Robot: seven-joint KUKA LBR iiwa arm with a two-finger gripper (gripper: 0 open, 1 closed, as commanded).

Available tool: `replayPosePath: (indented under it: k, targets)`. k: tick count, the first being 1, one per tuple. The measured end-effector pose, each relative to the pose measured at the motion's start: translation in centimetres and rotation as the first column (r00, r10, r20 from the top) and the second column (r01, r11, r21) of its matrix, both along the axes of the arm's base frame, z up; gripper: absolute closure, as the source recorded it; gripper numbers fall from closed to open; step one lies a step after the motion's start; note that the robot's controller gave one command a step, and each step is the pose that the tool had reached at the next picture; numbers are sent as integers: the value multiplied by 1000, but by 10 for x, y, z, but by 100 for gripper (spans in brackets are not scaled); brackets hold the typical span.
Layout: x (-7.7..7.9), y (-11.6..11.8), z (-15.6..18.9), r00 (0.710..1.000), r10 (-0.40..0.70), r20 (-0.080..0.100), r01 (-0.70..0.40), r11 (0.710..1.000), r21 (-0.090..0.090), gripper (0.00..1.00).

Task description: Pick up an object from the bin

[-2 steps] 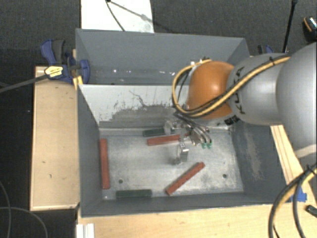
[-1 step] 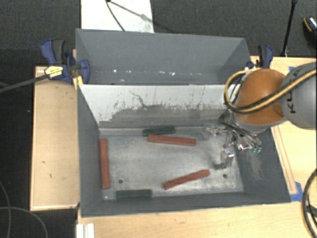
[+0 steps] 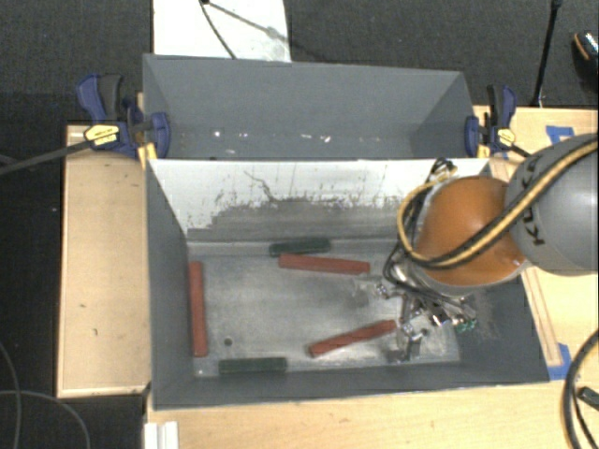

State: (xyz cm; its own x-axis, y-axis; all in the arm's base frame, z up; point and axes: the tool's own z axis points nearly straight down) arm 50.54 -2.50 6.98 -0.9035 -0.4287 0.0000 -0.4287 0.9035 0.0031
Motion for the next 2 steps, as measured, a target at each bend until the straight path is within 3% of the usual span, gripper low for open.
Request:
replayPosePath:
  k: [1, 2]
  targets:
    - [1, -2, 0, 1000, -5, 2, 5, 1000, -2, 100]
    - [39, 10, 199, 944, 329, 10, -328, 944, -5, 100]
